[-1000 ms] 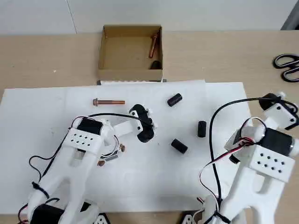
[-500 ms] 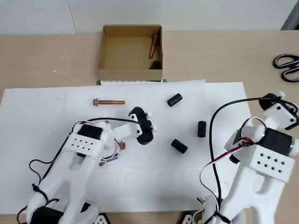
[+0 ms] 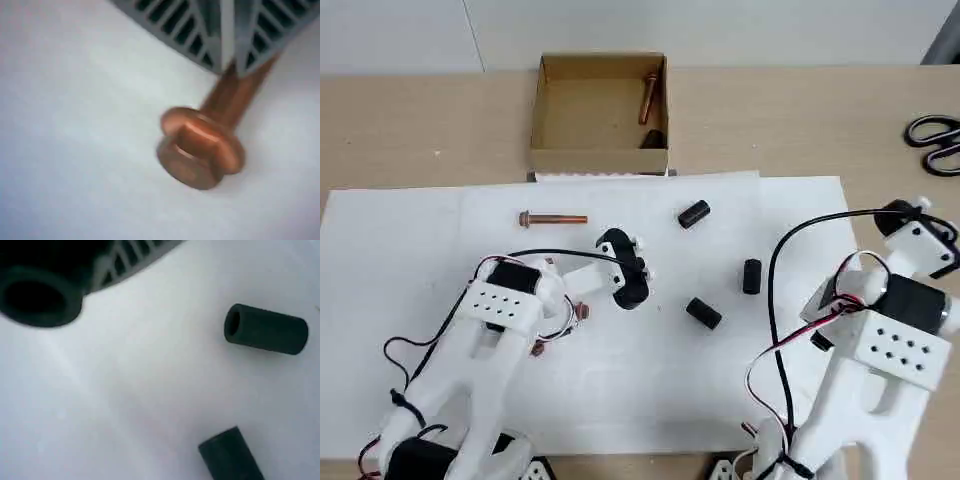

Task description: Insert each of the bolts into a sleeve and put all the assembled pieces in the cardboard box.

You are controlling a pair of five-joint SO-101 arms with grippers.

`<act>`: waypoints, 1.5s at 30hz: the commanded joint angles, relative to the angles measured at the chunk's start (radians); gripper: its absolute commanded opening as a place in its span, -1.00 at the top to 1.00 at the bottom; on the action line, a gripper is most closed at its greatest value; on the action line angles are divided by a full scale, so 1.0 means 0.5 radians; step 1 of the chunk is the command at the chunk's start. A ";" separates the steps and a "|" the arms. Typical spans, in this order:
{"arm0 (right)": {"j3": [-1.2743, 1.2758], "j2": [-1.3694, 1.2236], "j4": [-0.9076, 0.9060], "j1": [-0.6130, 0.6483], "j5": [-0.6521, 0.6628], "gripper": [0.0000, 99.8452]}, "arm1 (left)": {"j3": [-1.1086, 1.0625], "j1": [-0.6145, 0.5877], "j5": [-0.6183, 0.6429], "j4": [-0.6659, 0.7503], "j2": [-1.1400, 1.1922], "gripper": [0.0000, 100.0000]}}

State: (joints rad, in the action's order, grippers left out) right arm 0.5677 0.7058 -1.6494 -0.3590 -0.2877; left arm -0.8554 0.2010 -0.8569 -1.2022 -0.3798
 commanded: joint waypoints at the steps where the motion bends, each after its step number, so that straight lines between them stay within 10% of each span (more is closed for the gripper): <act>1: -0.009 0.032 0.023 -0.008 0.003 1.00 | 0.281 0.009 0.003 -0.252 -0.037 0.99; 27: -0.009 0.032 0.020 -0.008 0.003 1.00 | 0.741 -0.018 0.586 -0.687 0.187 0.76; 45: -0.009 0.032 0.017 -0.008 0.003 1.00 | 1.349 -0.138 0.512 -0.865 0.976 0.76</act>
State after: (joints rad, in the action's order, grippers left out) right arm 0.5677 0.7058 -1.6494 -0.3590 -0.2877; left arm -0.2232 0.1089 -0.5823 -1.6057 0.1112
